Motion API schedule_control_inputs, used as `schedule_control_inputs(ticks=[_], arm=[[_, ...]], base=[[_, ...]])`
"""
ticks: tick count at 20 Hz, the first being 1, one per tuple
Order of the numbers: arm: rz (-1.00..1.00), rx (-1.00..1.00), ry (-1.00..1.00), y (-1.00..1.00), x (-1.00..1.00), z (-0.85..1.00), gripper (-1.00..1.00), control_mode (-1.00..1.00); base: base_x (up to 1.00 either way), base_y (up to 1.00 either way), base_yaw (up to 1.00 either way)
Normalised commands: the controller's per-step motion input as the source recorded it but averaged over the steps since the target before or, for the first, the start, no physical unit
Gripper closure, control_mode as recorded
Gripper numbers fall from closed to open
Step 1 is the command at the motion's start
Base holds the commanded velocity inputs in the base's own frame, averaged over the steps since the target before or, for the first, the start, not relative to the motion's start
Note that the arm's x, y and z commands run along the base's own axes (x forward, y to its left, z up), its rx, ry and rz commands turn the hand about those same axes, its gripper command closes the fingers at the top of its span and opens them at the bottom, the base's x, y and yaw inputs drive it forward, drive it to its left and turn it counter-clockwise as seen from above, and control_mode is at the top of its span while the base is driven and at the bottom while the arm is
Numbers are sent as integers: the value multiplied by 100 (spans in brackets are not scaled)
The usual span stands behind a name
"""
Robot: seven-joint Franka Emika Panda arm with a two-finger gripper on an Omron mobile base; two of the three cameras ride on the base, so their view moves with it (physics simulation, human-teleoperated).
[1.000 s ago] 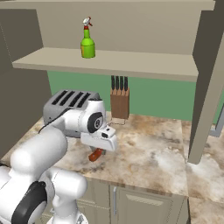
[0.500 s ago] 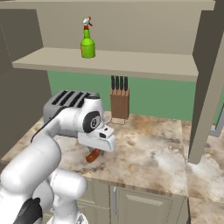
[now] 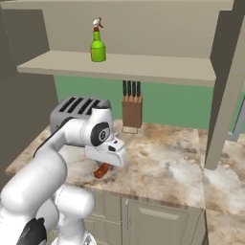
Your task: Move the cutting board and knife to the sink. Then move spray from the cabinet to the counter.
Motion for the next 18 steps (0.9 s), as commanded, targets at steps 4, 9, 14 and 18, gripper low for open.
schedule_control_inputs(ticks=[4,9,14,18], arm=[[0,0,0,0,0,0,100,100],[0,0,0,0,0,0,100,100],[0,0,0,0,0,0,100,100],[0,0,0,0,0,0,100,100]], base=[[-60,-1,0],[-66,-7,0],[-80,-14,-1],[-87,-12,-3]])
